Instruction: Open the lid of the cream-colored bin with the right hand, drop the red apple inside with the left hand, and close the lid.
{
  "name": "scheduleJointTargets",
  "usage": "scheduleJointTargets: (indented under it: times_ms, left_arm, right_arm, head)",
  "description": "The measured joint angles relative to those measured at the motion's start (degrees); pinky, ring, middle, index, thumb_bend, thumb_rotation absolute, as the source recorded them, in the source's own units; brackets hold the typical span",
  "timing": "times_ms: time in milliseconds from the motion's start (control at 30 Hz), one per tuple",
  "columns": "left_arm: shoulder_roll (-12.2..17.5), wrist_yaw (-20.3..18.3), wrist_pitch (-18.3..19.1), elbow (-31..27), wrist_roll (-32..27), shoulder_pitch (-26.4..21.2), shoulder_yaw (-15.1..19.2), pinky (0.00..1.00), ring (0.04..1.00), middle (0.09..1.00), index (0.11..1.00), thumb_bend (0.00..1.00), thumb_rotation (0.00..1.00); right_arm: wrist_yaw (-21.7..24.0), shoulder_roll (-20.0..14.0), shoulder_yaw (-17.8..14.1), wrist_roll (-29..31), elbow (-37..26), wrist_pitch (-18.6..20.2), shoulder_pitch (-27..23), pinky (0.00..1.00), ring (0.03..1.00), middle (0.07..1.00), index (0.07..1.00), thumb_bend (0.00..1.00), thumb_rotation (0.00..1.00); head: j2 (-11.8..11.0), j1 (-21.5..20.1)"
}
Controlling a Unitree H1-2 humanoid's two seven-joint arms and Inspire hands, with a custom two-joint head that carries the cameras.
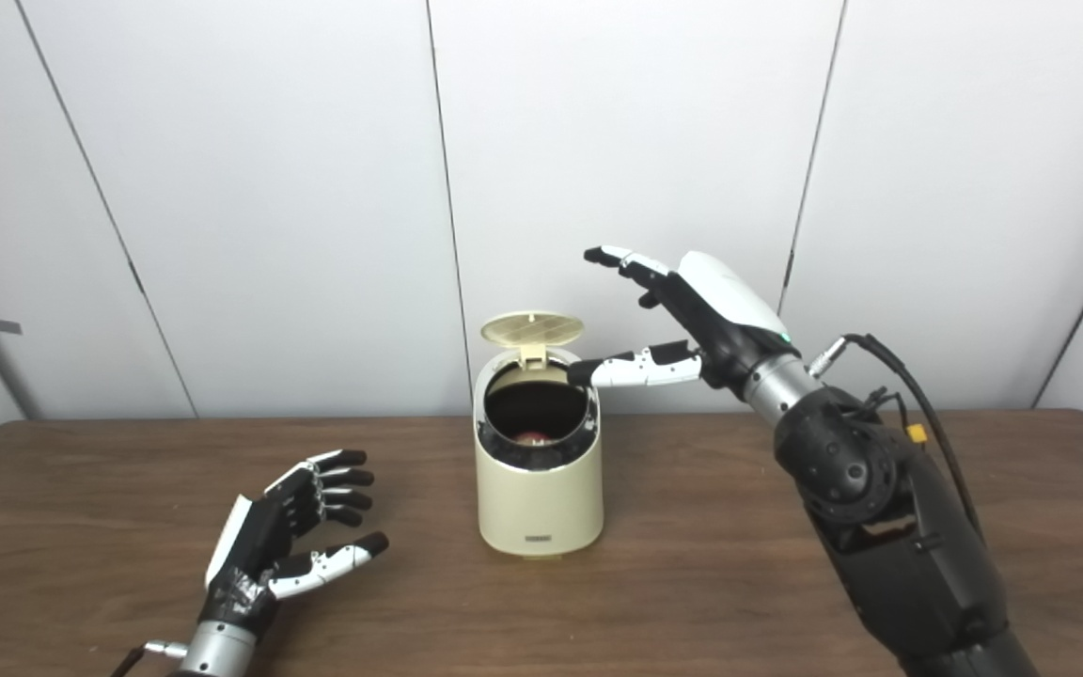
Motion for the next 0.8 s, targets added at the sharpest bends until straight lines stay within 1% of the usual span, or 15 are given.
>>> scheduleJointTargets:
  times_ms: [133,233,333,400,467,633,800]
  left_arm:
    - [-0.10,-0.10,-0.26,0.06,0.00,-0.03,-0.01,0.58,0.635,0.695,0.769,0.72,0.04]
    - [-0.12,-0.09,-0.26,0.06,0.03,-0.04,0.02,0.58,0.633,0.694,0.765,0.73,0.04]
    - [-0.10,-0.10,-0.25,0.06,0.07,-0.02,0.01,0.58,0.632,0.696,0.767,0.72,0.04]
    - [-0.10,-0.10,-0.11,0.02,0.19,-0.02,0.01,0.58,0.631,0.696,0.766,0.72,0.04]
    - [-0.09,-0.07,0.10,0.01,0.34,-0.02,-0.01,0.58,0.636,0.700,0.768,0.72,0.04]
    - [-0.06,-0.09,0.13,0.02,1.31,-0.02,-0.01,0.60,0.641,0.702,0.767,0.72,0.05]
    - [-0.08,-0.07,0.35,0.01,1.41,-0.02,0.09,0.59,0.637,0.696,0.760,0.72,0.05]
  right_arm:
    - [0.35,0.45,1.84,-2.34,2.13,-0.10,-1.19,0.78,0.917,0.898,0.853,0.73,0.62]
    - [1.14,0.47,2.91,-3.21,2.64,-0.48,-1.25,0.81,0.931,0.900,0.845,0.74,0.64]
    - [1.39,0.25,3.54,-3.98,2.24,-1.23,-1.25,0.87,0.944,0.887,0.840,0.68,0.66]
    - [1.78,-0.19,4.37,-4.28,1.25,-1.92,-1.24,0.89,0.951,0.876,0.833,0.64,0.64]
    - [2.46,-0.56,4.62,-4.27,0.27,-3.37,-1.24,0.89,0.955,0.868,0.829,0.64,0.65]
    - [3.46,-1.08,4.79,-4.47,-2.33,-4.00,-1.06,0.87,0.951,0.853,0.813,0.65,0.65]
    - [3.80,-1.32,4.60,-4.39,-3.70,-4.59,0.52,0.89,0.964,0.848,0.806,0.67,0.66]
  head:
    - [0.09,0.09]
    - [0.09,0.09]
    - [0.26,0.18]
    - [0.44,0.18]
    - [0.53,0.26]
    - [0.62,0.35]
    - [0.88,0.44]
